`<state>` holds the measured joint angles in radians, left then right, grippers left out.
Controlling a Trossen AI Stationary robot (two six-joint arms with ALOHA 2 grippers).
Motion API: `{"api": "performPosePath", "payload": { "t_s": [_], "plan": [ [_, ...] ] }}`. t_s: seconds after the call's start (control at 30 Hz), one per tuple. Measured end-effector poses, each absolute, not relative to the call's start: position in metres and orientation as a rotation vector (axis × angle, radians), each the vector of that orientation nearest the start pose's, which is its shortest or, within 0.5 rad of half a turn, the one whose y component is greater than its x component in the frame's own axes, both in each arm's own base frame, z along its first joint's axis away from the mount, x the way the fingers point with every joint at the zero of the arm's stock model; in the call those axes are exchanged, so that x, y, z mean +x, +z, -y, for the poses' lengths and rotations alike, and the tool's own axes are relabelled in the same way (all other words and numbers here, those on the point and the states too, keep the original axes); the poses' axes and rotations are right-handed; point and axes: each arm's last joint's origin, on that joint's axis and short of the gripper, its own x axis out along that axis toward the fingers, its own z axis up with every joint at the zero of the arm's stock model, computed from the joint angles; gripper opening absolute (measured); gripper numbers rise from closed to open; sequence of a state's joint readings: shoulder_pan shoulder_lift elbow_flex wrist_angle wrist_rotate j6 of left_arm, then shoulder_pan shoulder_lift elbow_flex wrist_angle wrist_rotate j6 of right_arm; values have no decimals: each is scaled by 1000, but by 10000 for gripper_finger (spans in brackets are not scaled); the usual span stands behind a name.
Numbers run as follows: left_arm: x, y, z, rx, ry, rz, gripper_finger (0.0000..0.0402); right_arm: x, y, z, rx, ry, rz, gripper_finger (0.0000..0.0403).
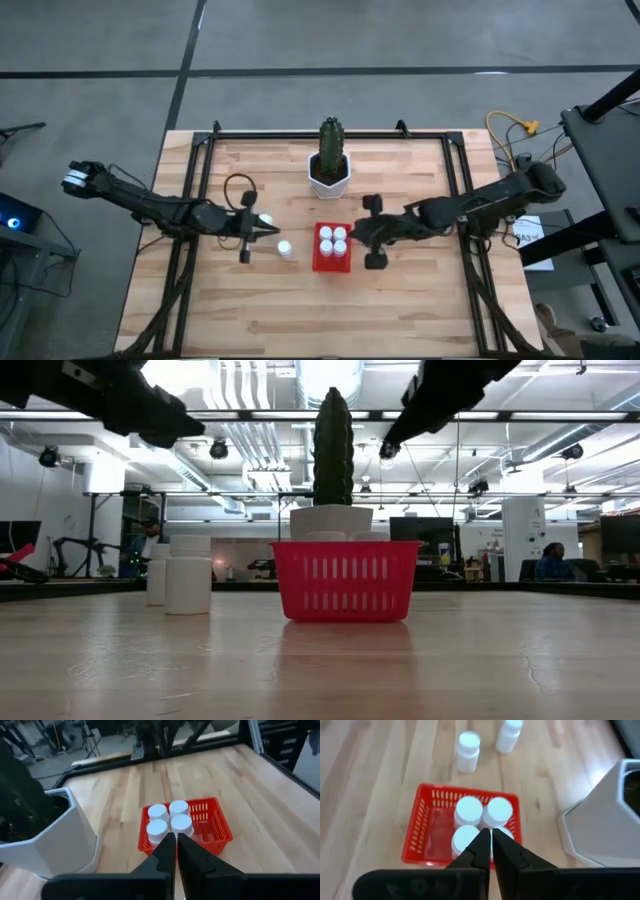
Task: Pick and place pill bottles into a basket
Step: Put the white pill bottle into the red bin
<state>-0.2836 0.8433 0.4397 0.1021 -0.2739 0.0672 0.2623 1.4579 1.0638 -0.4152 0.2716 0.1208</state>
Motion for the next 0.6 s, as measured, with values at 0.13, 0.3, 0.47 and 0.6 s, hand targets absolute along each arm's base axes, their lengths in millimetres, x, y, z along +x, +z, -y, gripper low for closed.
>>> {"api": "performPosePath", "payload": {
  "t_s": [0.13, 0.3, 0.47, 0.6],
  "plan": [
    [169, 229, 41, 138, -18, -262, 0, 272, 253, -64, -86, -82, -667, 8],
    [164, 224, 40, 142, -18, -257, 0, 239, 240, -55, -76, -77, -516, 8],
    [163, 210, 39, 137, -17, -244, 0, 211, 224, -47, -79, -63, -383, 8],
    [163, 203, 39, 140, -17, -255, 0, 194, 212, -43, -96, -55, -314, 9]
  ]
}}
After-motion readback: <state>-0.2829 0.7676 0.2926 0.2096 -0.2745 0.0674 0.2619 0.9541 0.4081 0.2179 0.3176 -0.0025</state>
